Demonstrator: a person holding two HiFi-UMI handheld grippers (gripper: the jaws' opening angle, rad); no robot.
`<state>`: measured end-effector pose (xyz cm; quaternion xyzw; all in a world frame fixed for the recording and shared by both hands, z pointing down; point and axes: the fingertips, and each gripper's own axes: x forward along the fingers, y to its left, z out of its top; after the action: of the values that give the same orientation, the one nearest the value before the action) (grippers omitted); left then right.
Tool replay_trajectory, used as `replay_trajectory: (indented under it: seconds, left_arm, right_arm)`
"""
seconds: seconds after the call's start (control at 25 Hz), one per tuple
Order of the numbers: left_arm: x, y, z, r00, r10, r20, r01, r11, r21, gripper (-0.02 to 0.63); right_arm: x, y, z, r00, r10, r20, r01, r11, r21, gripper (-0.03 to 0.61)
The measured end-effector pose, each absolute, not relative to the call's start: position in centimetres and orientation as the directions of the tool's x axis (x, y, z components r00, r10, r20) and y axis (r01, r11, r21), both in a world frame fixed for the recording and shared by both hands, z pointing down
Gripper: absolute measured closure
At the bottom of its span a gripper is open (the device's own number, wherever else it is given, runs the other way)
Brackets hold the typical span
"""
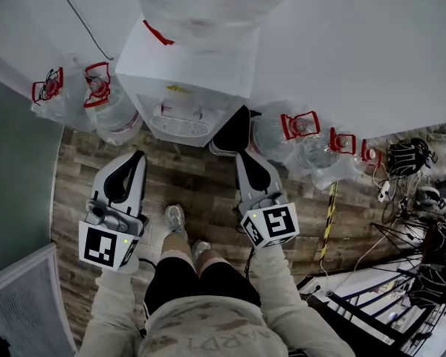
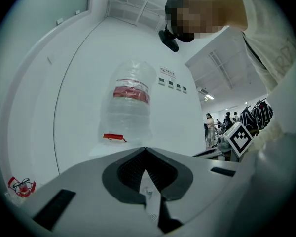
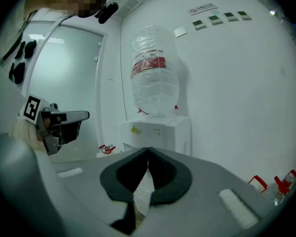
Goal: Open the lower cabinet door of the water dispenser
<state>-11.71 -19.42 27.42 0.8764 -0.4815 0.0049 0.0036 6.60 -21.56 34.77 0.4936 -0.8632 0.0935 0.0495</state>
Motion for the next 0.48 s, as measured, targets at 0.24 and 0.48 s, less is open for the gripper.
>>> replay_trajectory:
  seconds: [0.24, 0.48]
  left_arm:
    - [-11.8, -19.7, 31.6, 0.543, -0.839, 0.024, -0.84, -0.543, -0.006, 0.612]
    - [-11.2, -20.0, 36.8, 0.572, -0.82, 0.008, -0.82, -0.572, -0.017, 0.611]
  right_arm:
    - [6.2, -22.2, 39.5, -0.515, -0.837, 0.181, -0.857, 0.503, -0.111, 0.568]
    - [6.7, -22.8, 45.6, -0.502, -0.848, 0.173, -0.865, 0.489, -0.113, 0.565]
